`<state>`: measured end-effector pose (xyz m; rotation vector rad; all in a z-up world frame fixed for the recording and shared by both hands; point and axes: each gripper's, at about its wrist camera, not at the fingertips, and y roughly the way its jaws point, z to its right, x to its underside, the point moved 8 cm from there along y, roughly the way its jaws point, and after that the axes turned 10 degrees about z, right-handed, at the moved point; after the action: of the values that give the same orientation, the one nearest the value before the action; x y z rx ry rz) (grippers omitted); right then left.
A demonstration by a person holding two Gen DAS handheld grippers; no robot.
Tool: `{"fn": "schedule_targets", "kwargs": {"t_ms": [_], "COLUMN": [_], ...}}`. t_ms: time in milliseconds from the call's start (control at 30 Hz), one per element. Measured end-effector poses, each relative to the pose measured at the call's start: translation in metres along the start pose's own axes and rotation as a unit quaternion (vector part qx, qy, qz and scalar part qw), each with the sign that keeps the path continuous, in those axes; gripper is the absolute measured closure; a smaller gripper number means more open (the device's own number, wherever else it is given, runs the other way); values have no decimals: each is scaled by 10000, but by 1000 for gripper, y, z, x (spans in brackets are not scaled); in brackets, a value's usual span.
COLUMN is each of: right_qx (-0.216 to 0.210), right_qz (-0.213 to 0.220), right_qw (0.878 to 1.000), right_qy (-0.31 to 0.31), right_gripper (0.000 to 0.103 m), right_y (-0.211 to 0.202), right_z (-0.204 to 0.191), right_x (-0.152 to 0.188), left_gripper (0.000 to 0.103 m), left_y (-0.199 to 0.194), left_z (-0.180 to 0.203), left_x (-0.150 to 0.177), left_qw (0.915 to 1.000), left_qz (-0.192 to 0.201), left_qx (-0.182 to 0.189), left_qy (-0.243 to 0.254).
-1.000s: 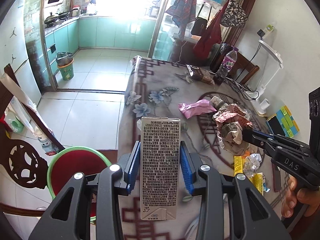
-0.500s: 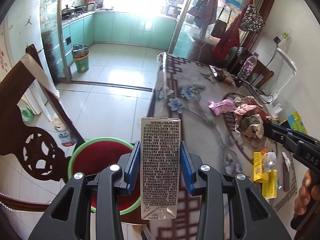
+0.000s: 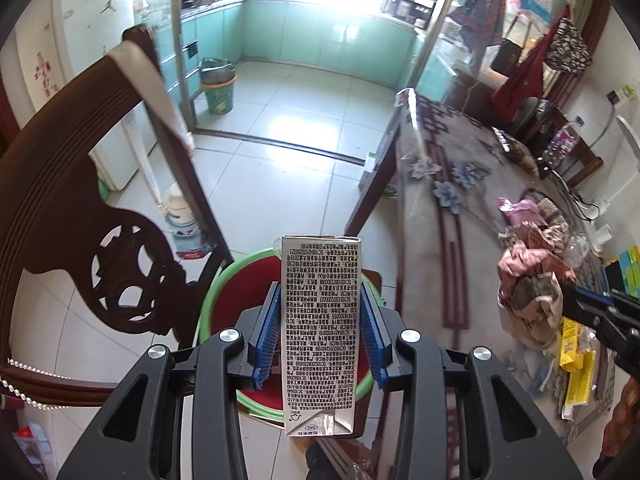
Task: Collect trash
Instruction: 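Open both grippers over the red bucket to drop the carton and paper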
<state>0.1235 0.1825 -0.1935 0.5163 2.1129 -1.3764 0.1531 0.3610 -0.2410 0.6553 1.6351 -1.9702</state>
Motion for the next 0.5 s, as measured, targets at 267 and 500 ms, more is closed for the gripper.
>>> {"fn": "schedule_targets", "kwargs": {"t_ms": [267,500], "right_qx": [-154,-255], "right_qz": [-237,-233], "right_qw": [9995,9985], "right_qy": [-129,-416], "right_gripper": [98,88], "right_y": [33,45], "right_z": [-26,-43], "right_x": [9,1], "left_gripper": [68,67], "left_y": [12,21], "left_z": [-31,-37], "left_x": [8,0], "left_qw": [9995,9995], "left_qz": [-140,-178], "left_qx": [-245,-235], "left_qy": [-142,-135]}}
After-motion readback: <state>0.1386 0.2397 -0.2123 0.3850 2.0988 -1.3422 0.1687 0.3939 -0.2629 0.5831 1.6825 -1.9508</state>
